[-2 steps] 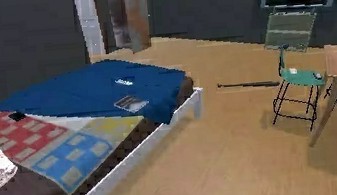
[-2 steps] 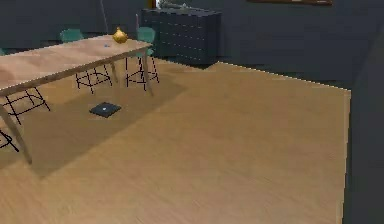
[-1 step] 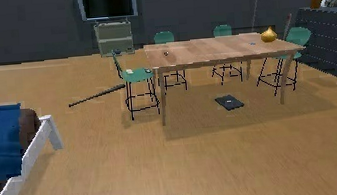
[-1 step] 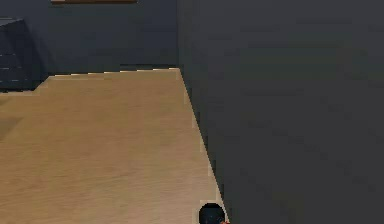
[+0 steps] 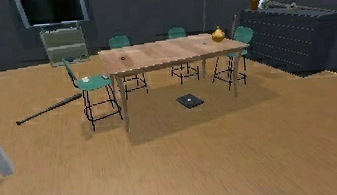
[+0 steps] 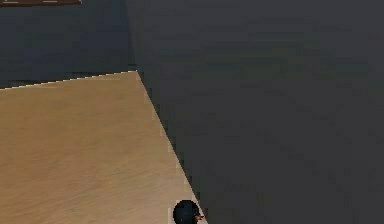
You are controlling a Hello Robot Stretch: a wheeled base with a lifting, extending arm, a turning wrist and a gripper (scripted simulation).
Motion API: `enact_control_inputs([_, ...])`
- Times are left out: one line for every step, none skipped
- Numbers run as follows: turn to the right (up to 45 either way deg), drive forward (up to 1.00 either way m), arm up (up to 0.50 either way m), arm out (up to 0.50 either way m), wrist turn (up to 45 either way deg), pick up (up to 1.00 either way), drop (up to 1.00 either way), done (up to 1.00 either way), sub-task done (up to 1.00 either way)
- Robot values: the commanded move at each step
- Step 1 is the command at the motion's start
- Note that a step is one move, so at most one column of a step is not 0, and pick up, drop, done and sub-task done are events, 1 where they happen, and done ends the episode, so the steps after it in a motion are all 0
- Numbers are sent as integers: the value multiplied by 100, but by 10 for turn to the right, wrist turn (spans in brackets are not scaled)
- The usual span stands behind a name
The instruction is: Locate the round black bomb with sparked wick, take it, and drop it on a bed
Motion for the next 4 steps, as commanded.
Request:
enact_control_inputs([0,0,28,0,0,0,0,0,0])
enact_control_inputs([0,0,0,40,0,0,0,0,0])
enact_control_inputs([0,0,0,0,450,0,0,0,0])
enact_control_inputs([0,0,0,0,450,0,0,0,0])
